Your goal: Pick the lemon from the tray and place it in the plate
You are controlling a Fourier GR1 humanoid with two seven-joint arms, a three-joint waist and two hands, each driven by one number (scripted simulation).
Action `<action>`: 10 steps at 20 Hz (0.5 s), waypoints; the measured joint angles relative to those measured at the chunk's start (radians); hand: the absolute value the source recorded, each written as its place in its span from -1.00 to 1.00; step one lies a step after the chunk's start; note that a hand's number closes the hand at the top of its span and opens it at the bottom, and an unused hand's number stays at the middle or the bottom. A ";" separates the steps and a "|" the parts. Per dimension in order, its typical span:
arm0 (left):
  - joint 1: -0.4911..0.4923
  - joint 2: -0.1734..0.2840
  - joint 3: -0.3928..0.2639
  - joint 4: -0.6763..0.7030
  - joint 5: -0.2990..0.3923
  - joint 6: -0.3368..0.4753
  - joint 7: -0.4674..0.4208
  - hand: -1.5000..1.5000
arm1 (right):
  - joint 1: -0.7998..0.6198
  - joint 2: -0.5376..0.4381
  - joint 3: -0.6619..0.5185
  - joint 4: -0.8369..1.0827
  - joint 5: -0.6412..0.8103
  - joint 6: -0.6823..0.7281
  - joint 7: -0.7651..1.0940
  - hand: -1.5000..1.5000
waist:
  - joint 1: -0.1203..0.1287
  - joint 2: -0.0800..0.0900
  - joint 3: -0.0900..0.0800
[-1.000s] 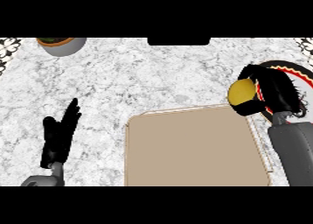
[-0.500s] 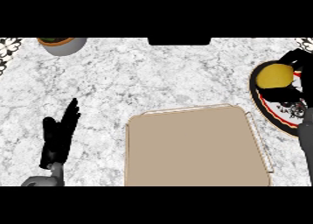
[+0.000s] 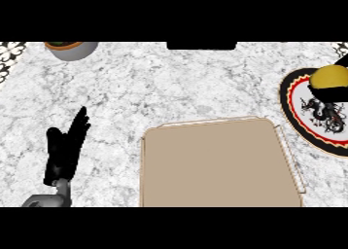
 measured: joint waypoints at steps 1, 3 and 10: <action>0.001 -0.005 -0.005 -0.013 -0.006 0.004 0.013 0.00 | -0.017 -0.015 -0.007 0.039 -0.001 -0.001 -0.013 1.00 | 0.001 0.000 0.001; -0.009 -0.005 -0.002 -0.003 -0.008 0.001 0.014 0.00 | -0.041 -0.039 -0.022 0.139 0.001 -0.022 -0.056 1.00 | 0.003 0.001 0.000; -0.005 -0.025 -0.013 0.003 -0.023 0.003 -0.003 0.00 | -0.108 -0.112 -0.051 0.423 -0.020 0.037 -0.165 1.00 | 0.013 0.006 0.001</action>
